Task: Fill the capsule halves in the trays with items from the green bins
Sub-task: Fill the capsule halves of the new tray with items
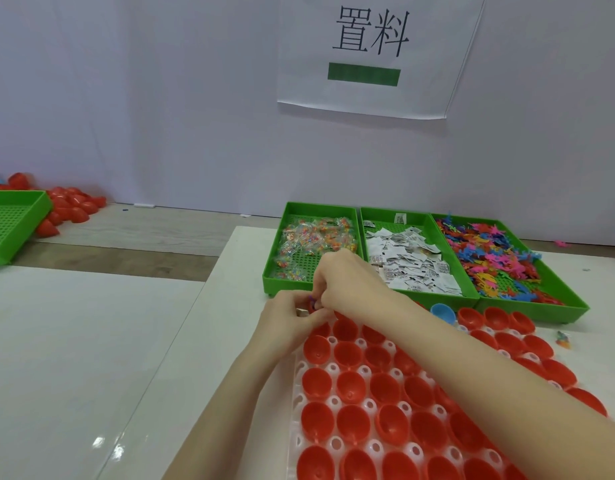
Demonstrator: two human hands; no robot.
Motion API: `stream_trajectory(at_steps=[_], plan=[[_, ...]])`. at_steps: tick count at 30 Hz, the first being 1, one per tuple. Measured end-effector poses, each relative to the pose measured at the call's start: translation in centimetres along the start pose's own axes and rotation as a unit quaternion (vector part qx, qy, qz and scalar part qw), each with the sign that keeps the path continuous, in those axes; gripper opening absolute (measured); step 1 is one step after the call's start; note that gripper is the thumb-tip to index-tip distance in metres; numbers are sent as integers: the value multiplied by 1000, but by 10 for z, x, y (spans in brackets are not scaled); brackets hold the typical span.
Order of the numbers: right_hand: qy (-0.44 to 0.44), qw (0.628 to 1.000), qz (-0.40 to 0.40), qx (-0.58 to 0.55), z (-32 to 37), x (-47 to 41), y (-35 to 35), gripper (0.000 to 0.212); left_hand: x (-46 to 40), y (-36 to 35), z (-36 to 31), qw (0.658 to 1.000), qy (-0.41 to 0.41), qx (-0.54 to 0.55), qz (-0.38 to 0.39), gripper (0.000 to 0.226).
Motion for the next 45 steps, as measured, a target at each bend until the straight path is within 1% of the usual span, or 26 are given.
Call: stream_trajectory(at_steps=[2, 5, 7, 10, 13, 14, 15, 16, 17, 18, 19, 20, 21, 22, 24, 26, 28, 30, 31, 33, 35, 36, 38, 41, 43, 45], plan=[[8, 1000, 24, -9, -1, -2, 1, 19, 1, 0, -1, 1000, -1, -3, 5, 15], [-15, 994, 68, -80, -13, 0, 4, 31, 0, -1, -3, 1000, -9, -16, 4, 19], [-13, 992, 71, -107, -21, 4, 12, 30, 0, -1, -3, 1000, -14, -14, 1, 19], [-28, 989, -3, -143, -46, 5, 37, 18, 0, 1, -3, 1000, -8, 6, -10, 30], [-104, 970, -117, -186, -98, 11, 65, 12, 0, 5, -2, 1000, -4, 2, -28, 52], [-144, 960, -166, -173, -122, 16, 72, 13, -1, 8, -3, 999, -9, 5, -44, 52], [-187, 950, -206, -142, -148, 22, 77, 16, -1, 13, -4, 997, -14, 16, -71, 46], [-227, 944, -218, -103, -172, 29, 78, 22, -2, 20, -5, 993, -19, 34, -108, 35], [-264, 943, -191, -64, -194, 37, 76, 30, -4, 27, -5, 987, -18, 57, -149, 22], [-294, 946, -134, -35, -212, 44, 69, 41, -6, 34, -5, 979, -11, 82, -186, 15], [-314, 946, -72, -27, -227, 52, 60, 54, -9, 40, -3, 972, -1, 98, -215, 16], [-332, 942, -24, -42, -237, 58, 52, 63, -12, 43, -2, 968, 6, 101, -229, 16], [-349, 935, 2, -67, -244, 63, 45, 65, -14, 43, -2, 968, 7, 92, -232, 13], [-360, 928, 4, -91, -248, 67, 41, 59, -19, 42, -4, 971, 1, 73, -228, 11], [-351, 929, -42, -112, -251, 66, 40, 36, -31, 34, -9, 980, -25, 22, -197, 14], [-320, 938, -91, -96, -248, 60, 41, 15, -44, 20, -17, 989, -58, -43, -129, 22], [-296, 944, -127, -69, -244, 56, 42, 4, -56, 5, -24, 987, -89, -122, -50, 31], [-284, 944, -163, -45, -242, 53, 43, 2, -68, -6, -22, 966, -94, -238, 14, 43], [-284, 941, -175, -47, -242, 53, 43, 4, -73, -9, -18, 947, -85, -307, 44, 51], [-296, 939, -165, -63, -244, 53, 41, 12, -80, -11, -10, 911, -50, -400, 86, 64], [-301, 939, -151, -67, -247, 54, 39, 18, -87, -10, -7, 907, -29, -411, 85, 65], [-297, 938, -167, -57, -247, 55, 41, 17, -90, -8, -7, 913, -24, -400, 71, 60], [-285, 926, -245, -34, -246, 58, 50, 12, -94, -3, -7, 927, -16, -374, 31, 45], [-277, 892, -352, -67, -242, 62, 60, 7, -94, 5, -4, 937, -12, -349, -22, 19], [-265, 875, -386, -120, -238, 58, 62, 4, -92, 6, -4, 930, -16, -365, -29, 9], [-246, 876, -387, -147, -231, 49, 61, 11, -92, 5, -4, 926, -18, -378, -23, 9]])
Point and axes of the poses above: each hand's wrist, its own x-axis away from the middle knuckle, its own y-axis out of the back of the hand, z = x × y, the point moved 5 cm from there along -x, towards the middle knuckle, and after that the axes turned 11 degrees about -z, right-handed, at the moved point
